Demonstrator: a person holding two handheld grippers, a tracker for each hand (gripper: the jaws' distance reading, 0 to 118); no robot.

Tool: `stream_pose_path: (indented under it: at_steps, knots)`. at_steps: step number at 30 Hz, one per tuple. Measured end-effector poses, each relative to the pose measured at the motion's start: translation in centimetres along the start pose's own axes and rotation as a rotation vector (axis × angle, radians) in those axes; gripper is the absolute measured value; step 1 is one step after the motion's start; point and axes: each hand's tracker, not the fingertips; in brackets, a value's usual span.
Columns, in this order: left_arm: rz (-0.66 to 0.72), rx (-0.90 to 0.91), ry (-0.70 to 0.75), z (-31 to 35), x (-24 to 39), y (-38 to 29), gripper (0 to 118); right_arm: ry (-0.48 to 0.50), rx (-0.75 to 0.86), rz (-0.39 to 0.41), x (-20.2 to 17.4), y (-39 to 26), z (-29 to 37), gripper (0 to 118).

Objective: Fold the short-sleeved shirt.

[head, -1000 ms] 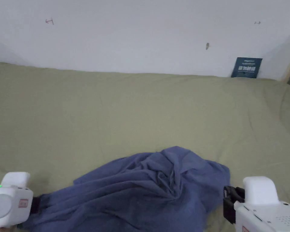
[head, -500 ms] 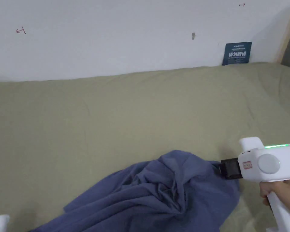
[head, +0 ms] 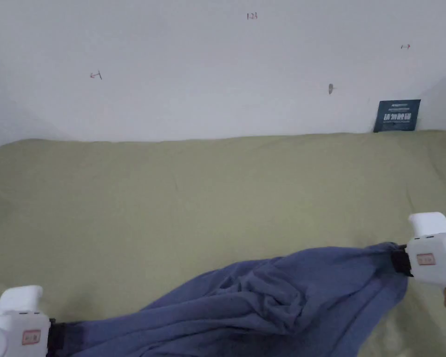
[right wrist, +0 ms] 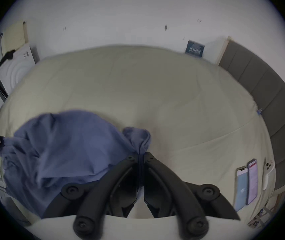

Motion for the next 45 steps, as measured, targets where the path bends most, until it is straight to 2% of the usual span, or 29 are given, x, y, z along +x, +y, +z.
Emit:
stream_pose_path:
  at_steps: [7, 16, 18, 23, 29, 33, 38, 45]
  knots:
    - [0.008, 0.234, 0.095, 11.6, -2.6, 4.0, 3, 0.082, 0.184, -0.096, 2.0, 3.2, 12.6, 7]
    - [0.033, 0.428, 0.097, 21.7, -2.4, 9.3, 3, 0.057, 0.35, -0.066, 2.8, 8.1, 22.4, 7]
    - [0.028, 0.464, 0.112, 22.5, -1.7, 10.8, 3, 0.062, 0.366, -0.094, 3.1, 9.5, 23.0, 7]
    - [0.064, 0.505, 0.111, 23.2, -0.7, 14.4, 3, 0.031, 0.394, -0.079, 3.0, 12.3, 22.4, 7]
    - [0.068, 0.542, 0.143, 21.2, 1.3, 19.0, 3, -0.004, 0.428, -0.105, 3.0, 17.3, 19.2, 7]
    - [0.081, 0.558, 0.16, 18.7, 2.1, 22.9, 3, -0.022, 0.451, -0.135, 3.0, 20.9, 16.5, 7]
    - [0.085, 0.564, 0.161, 15.2, 3.2, 26.8, 3, -0.048, 0.451, -0.125, 2.6, 24.4, 12.0, 7]
    - [0.027, 0.529, 0.222, 8.3, 4.2, 28.8, 3, -0.075, 0.424, -0.142, 1.7, 25.7, 4.8, 7]
